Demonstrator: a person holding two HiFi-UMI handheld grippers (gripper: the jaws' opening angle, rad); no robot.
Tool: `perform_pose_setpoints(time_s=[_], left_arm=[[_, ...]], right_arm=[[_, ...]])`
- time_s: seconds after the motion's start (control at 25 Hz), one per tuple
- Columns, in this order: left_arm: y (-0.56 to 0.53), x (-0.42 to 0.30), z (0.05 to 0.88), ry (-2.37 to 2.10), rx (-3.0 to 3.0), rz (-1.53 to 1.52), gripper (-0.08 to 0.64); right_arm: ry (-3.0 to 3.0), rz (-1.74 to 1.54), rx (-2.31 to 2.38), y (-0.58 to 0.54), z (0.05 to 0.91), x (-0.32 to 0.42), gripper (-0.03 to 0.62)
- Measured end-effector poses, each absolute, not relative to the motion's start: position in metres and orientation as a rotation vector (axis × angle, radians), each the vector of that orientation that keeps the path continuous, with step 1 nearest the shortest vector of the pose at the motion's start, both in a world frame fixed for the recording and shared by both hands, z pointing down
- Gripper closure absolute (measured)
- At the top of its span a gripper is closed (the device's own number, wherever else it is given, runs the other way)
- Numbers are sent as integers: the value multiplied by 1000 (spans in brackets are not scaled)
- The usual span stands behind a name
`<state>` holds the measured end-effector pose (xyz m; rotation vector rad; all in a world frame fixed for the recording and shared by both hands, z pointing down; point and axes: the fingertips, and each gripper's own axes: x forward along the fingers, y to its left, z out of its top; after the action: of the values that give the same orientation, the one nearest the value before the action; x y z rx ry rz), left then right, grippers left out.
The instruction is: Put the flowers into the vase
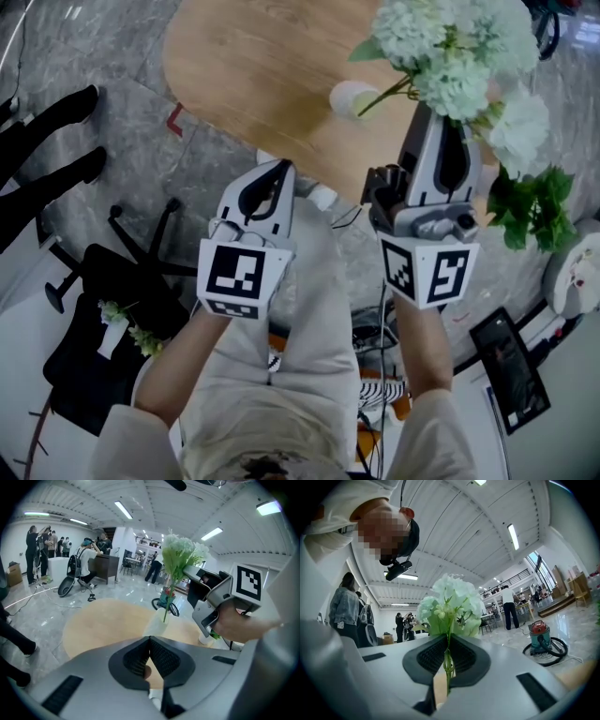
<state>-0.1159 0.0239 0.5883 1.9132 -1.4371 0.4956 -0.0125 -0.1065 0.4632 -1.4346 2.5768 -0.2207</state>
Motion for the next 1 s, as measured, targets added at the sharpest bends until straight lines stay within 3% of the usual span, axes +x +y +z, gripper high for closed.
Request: perform_pose_setpoints(time_s=[1.0], left_arm=[[29, -109, 605, -1425, 1892, 520, 552]], right_arm=[[2673, -310, -1504, -97, 547, -15, 575]])
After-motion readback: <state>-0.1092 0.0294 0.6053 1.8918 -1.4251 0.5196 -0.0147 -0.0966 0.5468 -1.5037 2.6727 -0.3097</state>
